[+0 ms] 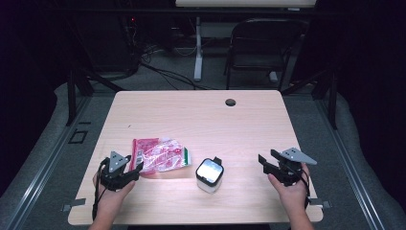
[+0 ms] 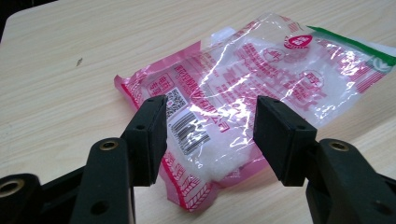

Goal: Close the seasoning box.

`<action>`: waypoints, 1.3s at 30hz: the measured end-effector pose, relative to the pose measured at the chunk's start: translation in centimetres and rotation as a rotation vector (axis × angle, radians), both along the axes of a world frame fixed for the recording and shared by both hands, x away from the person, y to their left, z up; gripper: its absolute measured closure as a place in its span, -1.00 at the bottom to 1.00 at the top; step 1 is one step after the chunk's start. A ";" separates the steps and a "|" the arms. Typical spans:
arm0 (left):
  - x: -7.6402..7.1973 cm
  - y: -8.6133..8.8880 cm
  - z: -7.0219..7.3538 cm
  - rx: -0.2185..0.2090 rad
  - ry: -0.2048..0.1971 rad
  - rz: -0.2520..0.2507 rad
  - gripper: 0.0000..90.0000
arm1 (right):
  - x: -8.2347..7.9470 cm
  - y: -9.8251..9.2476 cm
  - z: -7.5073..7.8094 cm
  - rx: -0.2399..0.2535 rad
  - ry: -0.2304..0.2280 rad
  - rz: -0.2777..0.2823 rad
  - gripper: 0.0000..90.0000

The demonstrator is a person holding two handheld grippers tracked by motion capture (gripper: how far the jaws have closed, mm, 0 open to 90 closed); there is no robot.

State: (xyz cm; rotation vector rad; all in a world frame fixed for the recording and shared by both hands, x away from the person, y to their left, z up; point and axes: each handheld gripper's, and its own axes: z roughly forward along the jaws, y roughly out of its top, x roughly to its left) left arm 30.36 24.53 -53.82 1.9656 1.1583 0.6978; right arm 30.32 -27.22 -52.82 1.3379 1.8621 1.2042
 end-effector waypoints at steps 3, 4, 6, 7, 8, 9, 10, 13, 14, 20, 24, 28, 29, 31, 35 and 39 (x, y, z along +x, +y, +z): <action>0.1 0.3 -0.1 -0.011 0.003 0.014 -0.01 | 0.2 -0.2 -0.5 -0.015 0.016 -0.013 -0.03; 0.1 0.4 -0.1 -0.015 0.004 0.015 -0.01 | 0.3 -0.3 -0.8 -0.010 0.019 -0.019 -0.03; 0.2 0.5 -0.2 -0.024 0.005 0.023 -0.01 | 0.4 -0.5 -1.1 -0.016 0.033 -0.030 -0.03; 0.2 0.6 -0.3 -0.023 0.006 0.026 -0.01 | 0.5 -0.6 -1.2 -0.022 0.043 -0.032 -0.03; 0.3 0.7 -0.3 -0.018 0.009 0.026 -0.01 | 0.6 -0.7 -1.4 -0.021 0.048 -0.035 -0.03; 0.3 0.8 -0.3 -0.020 0.008 0.029 -0.01 | 0.6 -0.7 -1.5 -0.016 0.052 -0.033 -0.03; 0.3 0.8 -0.4 -0.018 0.007 0.034 -0.01 | 0.7 -0.7 -1.6 -0.020 0.059 -0.035 -0.03; 0.5 1.2 -0.6 -0.022 0.016 0.047 -0.01 | 0.8 -0.7 -1.9 -0.029 0.071 -0.036 -0.03; 0.5 1.3 -0.7 -0.027 0.017 0.050 -0.01 | 0.9 -0.7 -2.0 -0.028 0.073 -0.036 -0.03; 0.8 1.8 -1.0 -0.036 0.035 0.068 -0.01 | 1.2 -1.1 -2.7 -0.022 0.105 -0.059 -0.03; 1.0 2.1 -1.2 -0.044 0.043 0.080 -0.01 | 1.3 -1.1 -3.0 -0.018 0.126 -0.066 -0.03; 1.1 2.3 -1.4 -0.041 0.046 0.087 -0.01 | 1.4 -1.0 -3.2 -0.023 0.135 -0.064 -0.03; 1.1 2.3 -1.4 -0.043 0.046 0.090 -0.01 | 1.4 -1.0 -3.2 -0.024 0.138 -0.060 -0.03; 1.2 2.4 -1.5 -0.040 0.050 0.091 -0.01 | 1.4 -0.9 -3.2 -0.021 0.137 -0.058 -0.03; 1.3 2.5 -1.7 -0.042 0.058 0.101 -0.01 | 1.4 -0.6 -3.3 -0.022 0.145 -0.049 -0.03; 1.4 2.7 -1.9 -0.046 0.061 0.109 -0.01 | 1.4 -0.1 -3.4 -0.027 0.144 -0.036 -0.03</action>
